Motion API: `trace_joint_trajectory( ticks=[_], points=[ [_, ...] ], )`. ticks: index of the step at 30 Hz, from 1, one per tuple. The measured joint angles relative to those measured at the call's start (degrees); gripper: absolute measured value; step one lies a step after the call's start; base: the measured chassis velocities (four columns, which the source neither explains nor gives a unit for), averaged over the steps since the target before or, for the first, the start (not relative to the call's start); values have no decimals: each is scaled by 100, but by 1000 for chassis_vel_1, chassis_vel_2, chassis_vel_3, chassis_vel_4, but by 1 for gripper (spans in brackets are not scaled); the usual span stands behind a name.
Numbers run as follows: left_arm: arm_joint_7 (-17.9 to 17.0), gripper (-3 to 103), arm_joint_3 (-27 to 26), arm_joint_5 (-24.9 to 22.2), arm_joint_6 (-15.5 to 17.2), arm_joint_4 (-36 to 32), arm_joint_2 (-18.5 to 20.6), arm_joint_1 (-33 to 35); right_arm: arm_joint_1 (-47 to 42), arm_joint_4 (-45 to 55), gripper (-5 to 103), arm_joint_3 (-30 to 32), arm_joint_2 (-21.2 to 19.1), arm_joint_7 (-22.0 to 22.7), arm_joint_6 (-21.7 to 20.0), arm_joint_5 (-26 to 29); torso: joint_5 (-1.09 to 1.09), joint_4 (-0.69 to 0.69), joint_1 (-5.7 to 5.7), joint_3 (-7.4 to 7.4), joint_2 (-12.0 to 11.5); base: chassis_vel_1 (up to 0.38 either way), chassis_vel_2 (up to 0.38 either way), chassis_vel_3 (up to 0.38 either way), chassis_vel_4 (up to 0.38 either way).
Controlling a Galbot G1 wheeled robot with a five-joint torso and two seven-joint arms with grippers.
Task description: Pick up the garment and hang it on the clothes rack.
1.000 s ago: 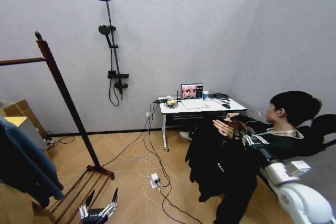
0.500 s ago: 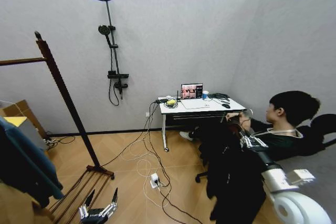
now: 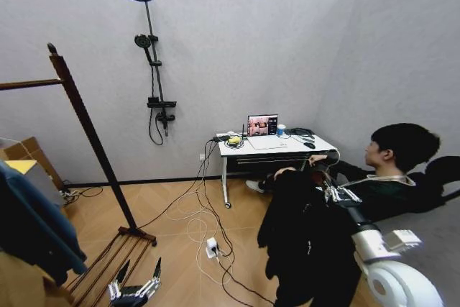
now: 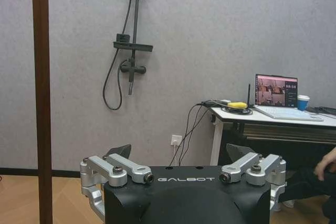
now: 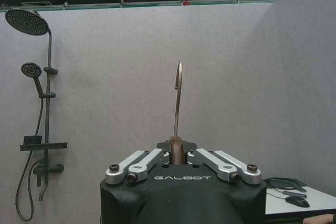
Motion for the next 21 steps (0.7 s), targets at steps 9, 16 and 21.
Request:
trace_joint_trajectory(
  ticks=[9,16,21],
  points=[
    [0,100,0,0,0,0,0,0,-10,-60,9,-1,-25,-112,20,17,0,0,5,1,-2,-139,137,146,-152],
    [0,100,0,0,0,0,1,0,14,-141,9,-123,-56,-237,75,-37,0,0,6,1,-3,-132,128,126,-138],
    [0,100,0,0,0,0,0,-1,101,-267,9,-296,-80,-323,144,-119,0,0,4,1,-3,-21,25,27,-29]
  ],
)
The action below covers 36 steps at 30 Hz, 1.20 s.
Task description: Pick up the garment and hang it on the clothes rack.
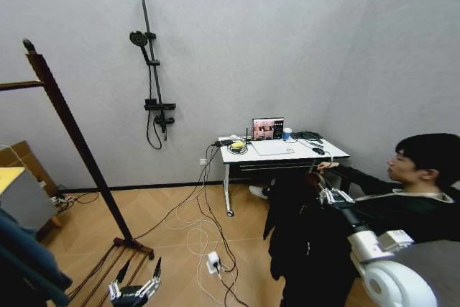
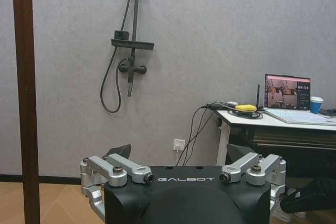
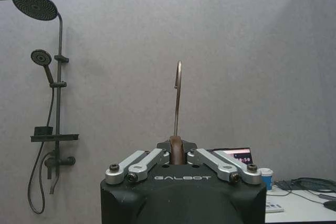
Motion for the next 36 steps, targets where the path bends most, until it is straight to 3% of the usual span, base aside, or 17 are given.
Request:
trace_joint_trajectory(
  ticks=[17,36],
  points=[
    [0,100,0,0,0,0,0,0,1170,-506,9,-1146,-375,140,-119,-129,0,2,-1,0,1,30,22,24,32],
    [0,100,0,0,0,0,0,0,1712,-112,9,-1640,-1073,28,-292,190,0,1,-1,0,1,109,107,107,110]
  ],
)
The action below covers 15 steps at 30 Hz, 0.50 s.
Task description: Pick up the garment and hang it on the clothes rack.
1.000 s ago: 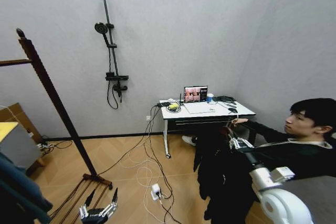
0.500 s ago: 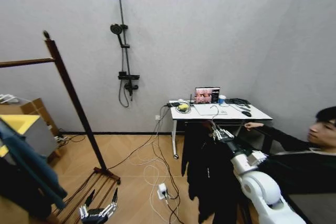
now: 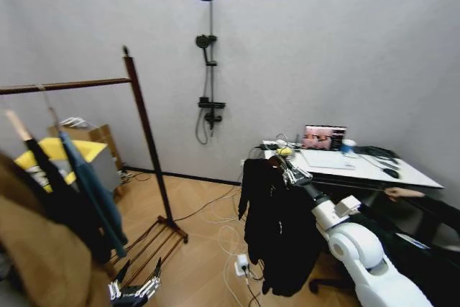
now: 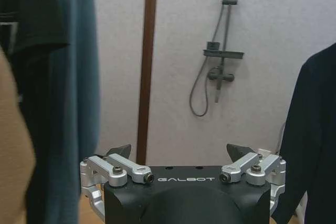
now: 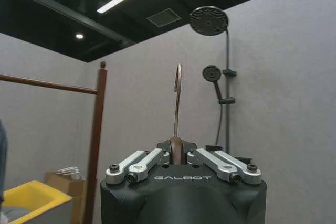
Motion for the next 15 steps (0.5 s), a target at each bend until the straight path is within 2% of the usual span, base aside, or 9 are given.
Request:
trace_joint_trajectory(
  ticks=[15],
  points=[
    [0,100,0,0,0,0,0,0,409,-177,9,-441,-110,-10,10,41,0,-1,-1,0,0,122,119,126,126]
  ],
)
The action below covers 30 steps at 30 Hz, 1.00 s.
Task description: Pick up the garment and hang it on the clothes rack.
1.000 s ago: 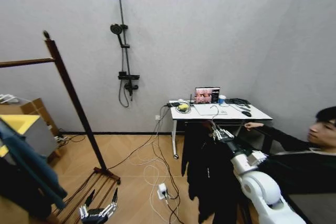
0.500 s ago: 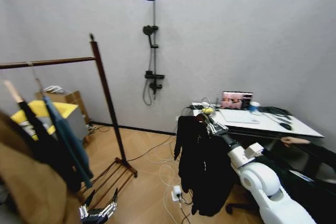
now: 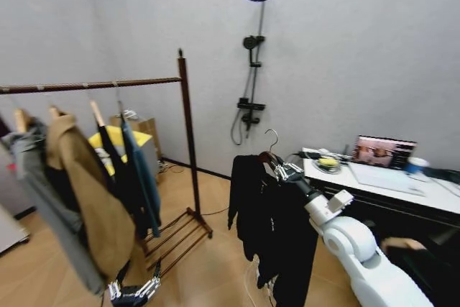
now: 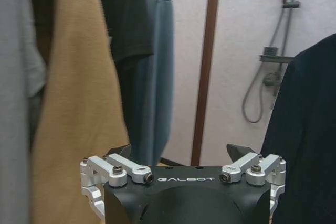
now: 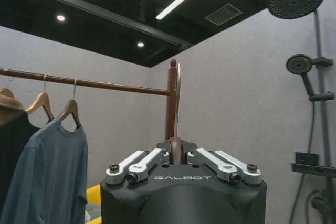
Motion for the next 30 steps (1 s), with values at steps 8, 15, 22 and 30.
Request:
trace_joint_trajectory(
  ticks=[8,15,22,30],
  points=[
    [0,100,0,0,0,0,0,0,172,-170,9,-91,57,-7,4,69,-1,0,0,1,-1,128,124,130,123],
    [0,100,0,0,0,0,0,0,278,-321,9,-123,84,-25,20,71,0,0,0,0,0,131,128,119,130],
    [0,100,0,0,0,0,0,0,1017,-959,9,-329,74,-76,108,-249,2,0,0,1,0,114,112,122,110],
    [-1,100,0,0,0,0,0,0,2231,-1735,9,-697,176,327,11,-737,0,-2,1,1,0,29,20,22,27]
  ],
)
